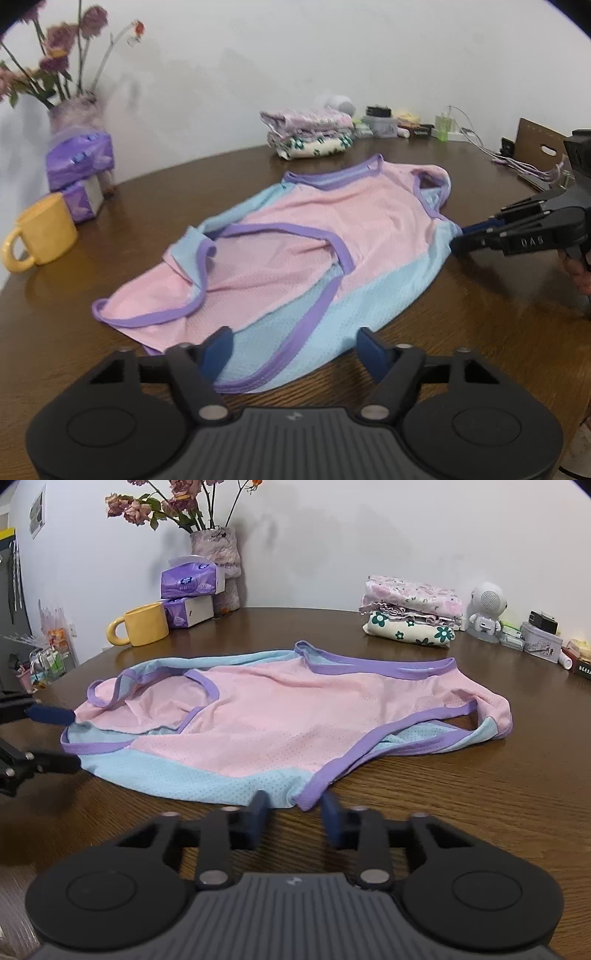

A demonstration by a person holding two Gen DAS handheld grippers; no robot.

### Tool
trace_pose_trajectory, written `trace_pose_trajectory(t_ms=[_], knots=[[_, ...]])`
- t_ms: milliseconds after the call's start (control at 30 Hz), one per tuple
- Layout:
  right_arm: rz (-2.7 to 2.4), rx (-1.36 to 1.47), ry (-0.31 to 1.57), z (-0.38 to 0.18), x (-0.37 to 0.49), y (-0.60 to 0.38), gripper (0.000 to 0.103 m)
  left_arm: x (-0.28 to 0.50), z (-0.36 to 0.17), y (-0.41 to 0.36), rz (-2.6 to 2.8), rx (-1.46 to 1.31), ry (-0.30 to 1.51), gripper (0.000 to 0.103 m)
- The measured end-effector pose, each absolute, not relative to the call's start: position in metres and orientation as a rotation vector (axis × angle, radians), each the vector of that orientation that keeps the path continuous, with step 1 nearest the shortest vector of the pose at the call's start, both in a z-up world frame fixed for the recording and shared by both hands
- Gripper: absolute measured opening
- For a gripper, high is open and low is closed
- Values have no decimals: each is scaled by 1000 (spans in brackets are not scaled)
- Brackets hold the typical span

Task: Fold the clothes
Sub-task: 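Grasp the garment's blue hem with the left gripper while the right gripper pinches briefly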

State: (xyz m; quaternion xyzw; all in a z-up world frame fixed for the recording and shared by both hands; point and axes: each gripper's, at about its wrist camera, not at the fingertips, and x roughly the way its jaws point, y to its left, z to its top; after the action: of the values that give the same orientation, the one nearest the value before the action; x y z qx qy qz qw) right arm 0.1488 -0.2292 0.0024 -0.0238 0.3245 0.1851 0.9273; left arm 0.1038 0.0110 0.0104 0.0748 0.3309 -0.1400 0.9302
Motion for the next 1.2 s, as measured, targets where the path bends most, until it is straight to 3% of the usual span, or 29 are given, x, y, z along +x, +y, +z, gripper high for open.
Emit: trace_pose_trajectory(t_ms=[100, 200, 233, 267, 367, 800, 833, 900, 967, 1033, 1200], knots=[[388, -23, 664, 4, 148, -231, 9, 110, 7, 11, -312, 141, 703, 55], [391, -39, 660, 7, 145, -230, 6, 114, 6, 12, -334, 127, 714, 38], [394, -45, 658, 7, 144, -229, 5, 114, 7, 14, -339, 118, 713, 15], [396, -52, 656, 8, 142, -229, 2, 114, 8, 15, -344, 109, 713, 2], [397, -64, 643, 14, 138, -226, 0, 114, 10, 18, -360, 81, 712, 1], [412, -110, 686, 29, 123, -229, 5, 66, 21, 39, -330, 93, 672, 2], [383, -100, 690, 28, 125, -233, 7, 65, 21, 41, -316, 96, 677, 5], [314, -62, 693, 29, 135, -246, 24, 65, 27, 47, -307, 46, 670, 12], [239, -27, 689, 30, 145, -259, 38, 66, 36, 53, -303, -5, 648, 42], [186, -19, 687, 33, 159, -268, 38, 73, 46, 56, -273, -21, 619, 56], [84, -41, 687, 35, 191, -280, 47, 114, 53, 53, -155, 52, 640, 59]])
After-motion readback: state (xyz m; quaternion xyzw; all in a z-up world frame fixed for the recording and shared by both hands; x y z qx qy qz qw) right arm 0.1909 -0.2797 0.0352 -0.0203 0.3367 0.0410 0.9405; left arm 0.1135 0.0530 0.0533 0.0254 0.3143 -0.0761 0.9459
